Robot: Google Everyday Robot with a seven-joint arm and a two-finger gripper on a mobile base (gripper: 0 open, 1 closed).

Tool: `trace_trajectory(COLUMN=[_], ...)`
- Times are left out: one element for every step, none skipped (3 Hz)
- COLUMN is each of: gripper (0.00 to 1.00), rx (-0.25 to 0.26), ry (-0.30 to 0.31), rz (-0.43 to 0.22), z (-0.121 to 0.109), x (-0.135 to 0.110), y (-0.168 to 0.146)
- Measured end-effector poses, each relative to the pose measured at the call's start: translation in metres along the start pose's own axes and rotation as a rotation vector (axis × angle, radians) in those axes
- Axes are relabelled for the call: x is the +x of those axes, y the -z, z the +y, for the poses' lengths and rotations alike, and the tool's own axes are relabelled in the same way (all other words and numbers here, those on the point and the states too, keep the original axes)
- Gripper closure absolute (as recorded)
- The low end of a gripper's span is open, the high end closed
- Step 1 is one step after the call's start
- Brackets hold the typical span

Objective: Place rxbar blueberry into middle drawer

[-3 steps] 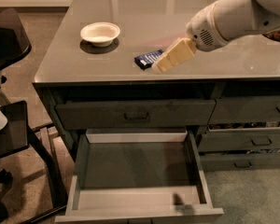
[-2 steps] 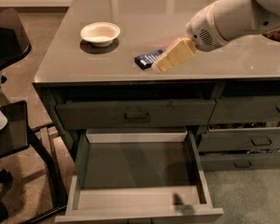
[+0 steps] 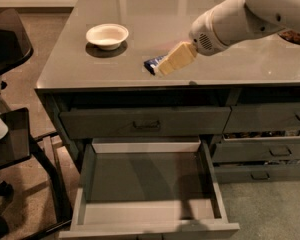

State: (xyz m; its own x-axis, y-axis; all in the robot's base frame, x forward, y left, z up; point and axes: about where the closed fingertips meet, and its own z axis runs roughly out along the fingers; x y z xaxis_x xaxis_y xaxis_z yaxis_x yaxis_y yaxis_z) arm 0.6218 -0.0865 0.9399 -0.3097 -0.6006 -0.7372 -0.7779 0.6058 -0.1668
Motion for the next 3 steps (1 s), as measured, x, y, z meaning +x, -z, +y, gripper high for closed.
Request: trace_trajectory(gripper=[0.0, 0.0, 0.0], rx=[0.02, 0.015, 0.0], ry=[-0.014, -0.045, -0.065], rz=[0.006, 0.018, 0.016], z=[-0.017, -0.043, -0.063], x=[-0.004, 0.003, 0.01], y=[-0.032, -0.066, -0.091])
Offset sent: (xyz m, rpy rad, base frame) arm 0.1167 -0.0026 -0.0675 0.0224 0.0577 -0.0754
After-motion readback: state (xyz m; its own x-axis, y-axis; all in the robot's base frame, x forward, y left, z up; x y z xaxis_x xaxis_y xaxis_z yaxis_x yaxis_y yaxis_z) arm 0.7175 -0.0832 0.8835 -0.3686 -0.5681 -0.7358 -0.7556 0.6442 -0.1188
